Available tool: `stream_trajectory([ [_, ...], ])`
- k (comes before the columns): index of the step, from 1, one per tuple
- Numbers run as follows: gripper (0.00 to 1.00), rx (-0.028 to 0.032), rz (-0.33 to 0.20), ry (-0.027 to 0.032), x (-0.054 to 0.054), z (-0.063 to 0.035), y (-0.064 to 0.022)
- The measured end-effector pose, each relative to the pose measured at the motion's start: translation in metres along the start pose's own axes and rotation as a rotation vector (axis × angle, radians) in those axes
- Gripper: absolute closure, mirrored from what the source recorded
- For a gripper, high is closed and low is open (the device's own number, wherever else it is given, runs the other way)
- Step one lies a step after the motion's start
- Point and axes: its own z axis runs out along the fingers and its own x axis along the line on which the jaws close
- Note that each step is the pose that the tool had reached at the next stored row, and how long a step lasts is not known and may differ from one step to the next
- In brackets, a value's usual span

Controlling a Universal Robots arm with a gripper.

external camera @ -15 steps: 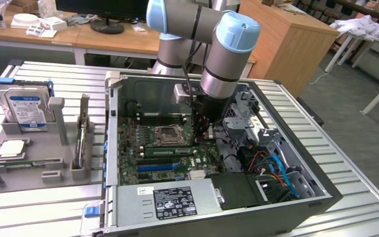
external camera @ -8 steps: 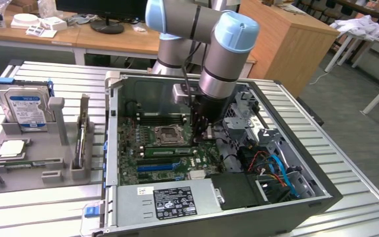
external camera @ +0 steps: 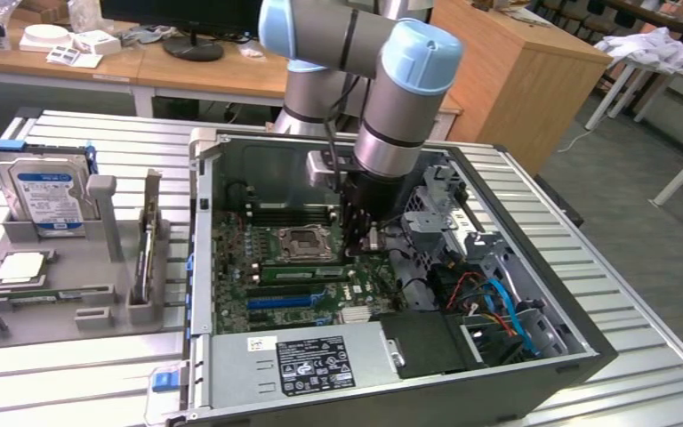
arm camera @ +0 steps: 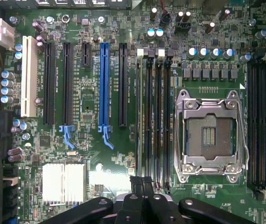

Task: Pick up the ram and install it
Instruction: 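Press down the ram until it locks into place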

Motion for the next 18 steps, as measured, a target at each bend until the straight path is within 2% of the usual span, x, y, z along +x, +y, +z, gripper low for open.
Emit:
stream_trajectory([
  [18, 0.89, 0.0031, 0.0, 0.0, 0.0, 0.0009, 0.0311],
])
